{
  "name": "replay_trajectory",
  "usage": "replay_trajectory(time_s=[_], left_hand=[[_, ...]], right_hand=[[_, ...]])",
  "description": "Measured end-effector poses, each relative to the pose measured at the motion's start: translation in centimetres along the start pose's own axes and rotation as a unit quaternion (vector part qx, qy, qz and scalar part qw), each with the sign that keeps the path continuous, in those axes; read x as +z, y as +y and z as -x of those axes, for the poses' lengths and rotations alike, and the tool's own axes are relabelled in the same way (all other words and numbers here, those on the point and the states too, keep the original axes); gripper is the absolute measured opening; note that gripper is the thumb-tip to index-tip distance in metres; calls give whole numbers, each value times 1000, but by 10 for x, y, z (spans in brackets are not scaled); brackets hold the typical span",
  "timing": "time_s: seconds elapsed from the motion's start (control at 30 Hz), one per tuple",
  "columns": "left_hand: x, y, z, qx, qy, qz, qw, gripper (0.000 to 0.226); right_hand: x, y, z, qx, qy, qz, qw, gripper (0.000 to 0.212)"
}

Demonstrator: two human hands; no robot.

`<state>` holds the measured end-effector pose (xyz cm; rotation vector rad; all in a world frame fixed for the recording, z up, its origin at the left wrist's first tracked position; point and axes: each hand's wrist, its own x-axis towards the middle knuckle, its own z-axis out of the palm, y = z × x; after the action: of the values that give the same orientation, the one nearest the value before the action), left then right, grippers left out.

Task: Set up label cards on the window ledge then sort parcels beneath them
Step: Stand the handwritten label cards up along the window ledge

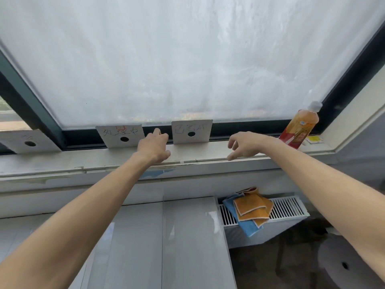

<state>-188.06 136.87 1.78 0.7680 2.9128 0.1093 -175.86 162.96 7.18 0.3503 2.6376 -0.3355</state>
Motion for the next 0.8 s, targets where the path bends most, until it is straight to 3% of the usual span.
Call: replay_trajectory(time_s=[0.4,0.8], left_hand=[[-75,10,106,7,4,-39,999,44],[8,-118,251,-67,-75,-51,994,55]], right_hand=[[12,-38,103,-59,22,-13,998,55],[133,-122,104,-114,-55,-19,992,69]])
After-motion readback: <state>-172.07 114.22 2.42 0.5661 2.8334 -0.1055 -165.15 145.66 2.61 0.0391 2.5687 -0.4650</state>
